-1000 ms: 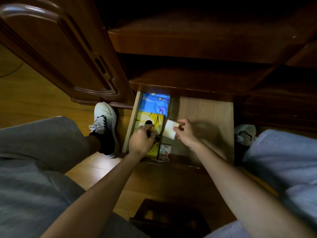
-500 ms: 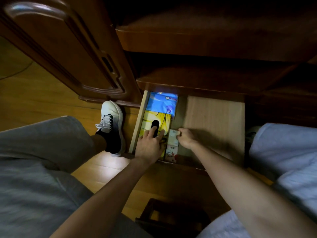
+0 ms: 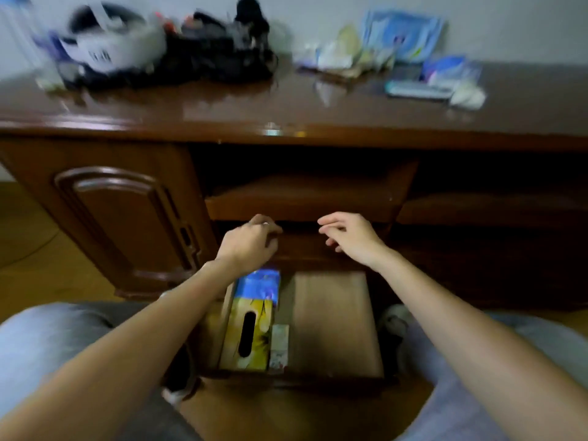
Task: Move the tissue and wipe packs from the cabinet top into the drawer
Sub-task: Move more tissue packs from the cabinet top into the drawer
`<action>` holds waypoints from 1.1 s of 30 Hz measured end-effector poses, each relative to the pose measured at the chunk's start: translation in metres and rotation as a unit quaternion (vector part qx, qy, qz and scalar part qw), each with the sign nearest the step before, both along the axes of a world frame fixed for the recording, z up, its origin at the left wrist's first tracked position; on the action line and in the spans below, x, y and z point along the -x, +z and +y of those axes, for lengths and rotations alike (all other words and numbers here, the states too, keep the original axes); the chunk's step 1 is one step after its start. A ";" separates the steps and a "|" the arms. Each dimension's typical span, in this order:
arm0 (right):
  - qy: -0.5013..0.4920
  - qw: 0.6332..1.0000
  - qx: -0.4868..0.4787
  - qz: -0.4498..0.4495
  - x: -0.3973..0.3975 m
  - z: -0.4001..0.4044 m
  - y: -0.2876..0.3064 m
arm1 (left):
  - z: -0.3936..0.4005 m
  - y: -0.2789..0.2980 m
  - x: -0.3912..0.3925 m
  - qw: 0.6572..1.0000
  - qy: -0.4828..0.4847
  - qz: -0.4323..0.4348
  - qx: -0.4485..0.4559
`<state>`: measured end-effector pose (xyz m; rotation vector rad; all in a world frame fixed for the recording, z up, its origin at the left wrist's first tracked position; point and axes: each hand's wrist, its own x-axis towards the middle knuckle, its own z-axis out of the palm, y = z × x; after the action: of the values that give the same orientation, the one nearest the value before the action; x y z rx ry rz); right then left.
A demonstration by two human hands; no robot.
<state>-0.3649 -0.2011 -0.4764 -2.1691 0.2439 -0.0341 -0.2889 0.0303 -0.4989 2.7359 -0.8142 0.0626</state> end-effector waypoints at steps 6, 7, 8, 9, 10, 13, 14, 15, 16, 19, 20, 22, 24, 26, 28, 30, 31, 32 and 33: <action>-0.077 0.966 0.130 -0.208 -0.028 -0.037 0.138 | -0.044 0.147 -0.038 0.962 -0.047 -0.244 0.116; -0.097 0.956 0.170 -0.219 -0.039 -0.048 0.151 | -0.053 0.163 -0.047 0.959 -0.045 -0.255 0.117; -0.108 0.949 0.205 -0.212 -0.051 -0.060 0.162 | -0.062 0.176 -0.058 0.958 -0.040 -0.257 0.121; -0.111 0.947 0.240 -0.184 -0.064 -0.073 0.168 | -0.070 0.185 -0.068 0.959 -0.034 -0.253 0.125; -0.105 0.944 0.282 -0.136 -0.075 -0.085 0.172 | -0.078 0.192 -0.080 0.961 -0.029 -0.246 0.125; -0.085 0.923 0.374 -0.011 -0.100 -0.109 0.170 | -0.107 0.201 -0.114 0.976 -0.031 -0.195 0.096; -0.084 0.919 0.386 -0.015 -0.106 -0.115 0.168 | -0.118 0.201 -0.123 0.981 -0.035 -0.173 0.082; -0.085 0.915 0.394 -0.034 -0.112 -0.120 0.166 | -0.131 0.199 -0.132 0.985 -0.039 -0.154 0.073; -0.090 0.909 0.403 -0.059 -0.117 -0.126 0.167 | -0.144 0.197 -0.139 0.987 -0.045 -0.138 0.070; -0.196 0.870 0.437 -0.118 -0.127 -0.156 0.175 | -0.192 0.195 -0.155 0.989 -0.085 -0.100 0.075; -0.247 0.853 0.448 -0.105 -0.128 -0.171 0.176 | -0.209 0.195 -0.159 0.988 -0.102 -0.090 0.072; -0.314 0.842 0.438 -0.011 -0.129 -0.201 0.177 | -0.242 0.195 -0.166 0.985 -0.135 -0.082 0.063; -0.330 0.850 0.405 0.075 -0.132 -0.219 0.175 | -0.272 0.196 -0.174 0.981 -0.161 -0.094 0.061; -0.348 0.838 0.416 0.055 -0.139 -0.228 0.176 | -0.298 0.198 -0.185 0.978 -0.163 -0.104 0.075; -0.380 0.822 0.420 -0.058 -0.147 -0.231 0.183 | -0.319 0.203 -0.202 0.979 -0.145 -0.105 0.094; -0.376 0.810 0.403 -0.201 -0.160 -0.233 0.197 | -0.336 0.209 -0.223 0.980 -0.124 -0.115 0.109; -0.356 0.810 0.393 -0.250 -0.170 -0.233 0.204 | -0.344 0.212 -0.234 0.979 -0.115 -0.115 0.121; -0.337 0.813 0.386 -0.275 -0.182 -0.233 0.211 | -0.352 0.215 -0.245 0.979 -0.109 -0.110 0.135; -0.322 0.821 0.381 -0.279 -0.196 -0.235 0.216 | -0.361 0.217 -0.255 0.978 -0.106 -0.103 0.146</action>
<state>-0.1693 -0.4358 -0.2603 -2.6038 0.6966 -1.3382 -0.0339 -0.3306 -0.2815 2.3808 -1.0563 0.3944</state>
